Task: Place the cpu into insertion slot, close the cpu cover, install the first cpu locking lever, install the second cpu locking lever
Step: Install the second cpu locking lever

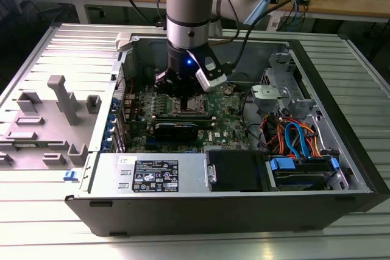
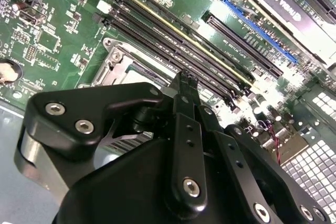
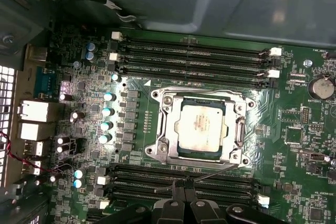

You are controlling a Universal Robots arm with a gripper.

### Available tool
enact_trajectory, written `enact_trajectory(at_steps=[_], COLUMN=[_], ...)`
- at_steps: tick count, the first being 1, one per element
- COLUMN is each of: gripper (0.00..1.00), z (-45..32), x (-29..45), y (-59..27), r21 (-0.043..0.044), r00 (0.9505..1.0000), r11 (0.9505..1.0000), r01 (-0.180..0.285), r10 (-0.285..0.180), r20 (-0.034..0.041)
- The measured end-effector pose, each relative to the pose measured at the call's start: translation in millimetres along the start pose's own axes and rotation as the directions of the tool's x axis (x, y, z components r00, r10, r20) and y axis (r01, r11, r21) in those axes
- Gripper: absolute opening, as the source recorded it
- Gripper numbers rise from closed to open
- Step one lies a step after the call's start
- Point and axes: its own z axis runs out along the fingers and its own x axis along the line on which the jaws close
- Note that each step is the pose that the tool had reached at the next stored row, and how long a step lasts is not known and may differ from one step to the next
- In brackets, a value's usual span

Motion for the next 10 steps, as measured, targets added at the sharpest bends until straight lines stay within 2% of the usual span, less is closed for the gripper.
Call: enact_trajectory(at_steps=[10], gripper=[0.11], z=[-2.0], x=[0.9], y=[-2.1], r21=[0.0015], r00=[1.0000], r11=[1.0000], r01=[0.000], r10=[0.000], r20=[-0.0003])
